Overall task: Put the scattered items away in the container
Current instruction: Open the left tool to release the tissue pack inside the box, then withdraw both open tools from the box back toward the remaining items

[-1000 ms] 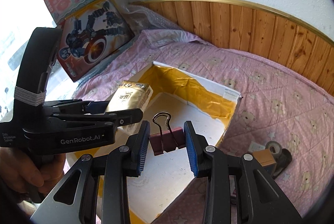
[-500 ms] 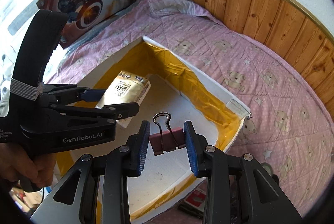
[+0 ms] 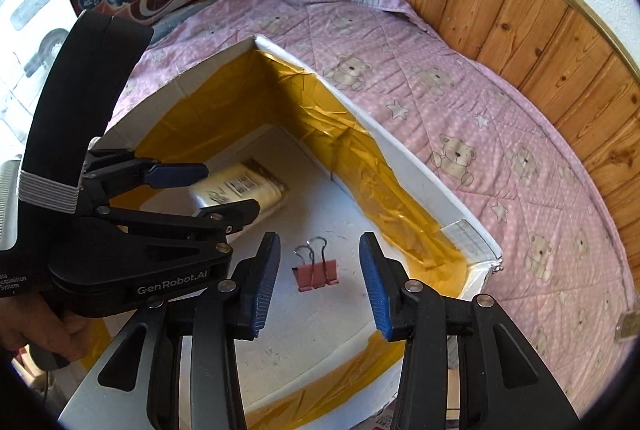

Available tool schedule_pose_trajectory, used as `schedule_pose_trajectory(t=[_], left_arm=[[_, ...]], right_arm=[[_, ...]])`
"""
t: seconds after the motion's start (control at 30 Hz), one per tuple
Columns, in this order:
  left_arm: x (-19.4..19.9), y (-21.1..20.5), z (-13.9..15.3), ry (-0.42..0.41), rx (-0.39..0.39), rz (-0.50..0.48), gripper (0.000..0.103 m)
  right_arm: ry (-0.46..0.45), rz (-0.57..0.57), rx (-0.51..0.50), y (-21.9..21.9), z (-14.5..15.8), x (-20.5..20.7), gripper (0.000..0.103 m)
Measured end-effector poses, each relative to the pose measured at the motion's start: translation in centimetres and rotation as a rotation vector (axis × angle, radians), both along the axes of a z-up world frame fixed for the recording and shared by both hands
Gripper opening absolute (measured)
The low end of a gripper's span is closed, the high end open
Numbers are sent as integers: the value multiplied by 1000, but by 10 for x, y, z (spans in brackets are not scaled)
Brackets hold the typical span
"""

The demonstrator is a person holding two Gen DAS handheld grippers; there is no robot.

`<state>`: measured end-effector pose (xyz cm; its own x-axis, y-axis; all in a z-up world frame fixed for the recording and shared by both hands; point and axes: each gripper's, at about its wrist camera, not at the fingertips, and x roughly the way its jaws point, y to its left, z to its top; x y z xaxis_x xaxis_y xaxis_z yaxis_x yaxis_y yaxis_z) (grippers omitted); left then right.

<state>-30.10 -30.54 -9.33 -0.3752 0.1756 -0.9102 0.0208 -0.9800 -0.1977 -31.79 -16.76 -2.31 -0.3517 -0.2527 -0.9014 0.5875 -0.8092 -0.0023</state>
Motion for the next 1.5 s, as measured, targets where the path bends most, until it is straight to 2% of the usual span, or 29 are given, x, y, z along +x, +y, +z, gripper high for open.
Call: schedule_pose_trajectory(t=[0.3, 0.7, 0.97, 1.07, 1.17, 1.5], left_arm=[[9, -6, 6, -4, 14, -10, 58], [48, 7, 41, 57, 0, -47, 58], [88, 18, 71, 113, -6, -99, 59], [104, 18, 82, 138, -2, -109, 63], [121, 19, 92, 164, 2, -119, 63], [182, 16, 112, 211, 33, -132, 63]], right_arm=[[-24, -31, -49, 8, 11, 8, 45], [-13, -28, -64, 13, 34, 62, 45], [10, -44, -72, 21, 49, 109, 45], [21, -44, -79, 21, 55, 129, 45], [30, -39, -85, 19, 60, 147, 45], [62, -36, -107, 12, 71, 208, 46]])
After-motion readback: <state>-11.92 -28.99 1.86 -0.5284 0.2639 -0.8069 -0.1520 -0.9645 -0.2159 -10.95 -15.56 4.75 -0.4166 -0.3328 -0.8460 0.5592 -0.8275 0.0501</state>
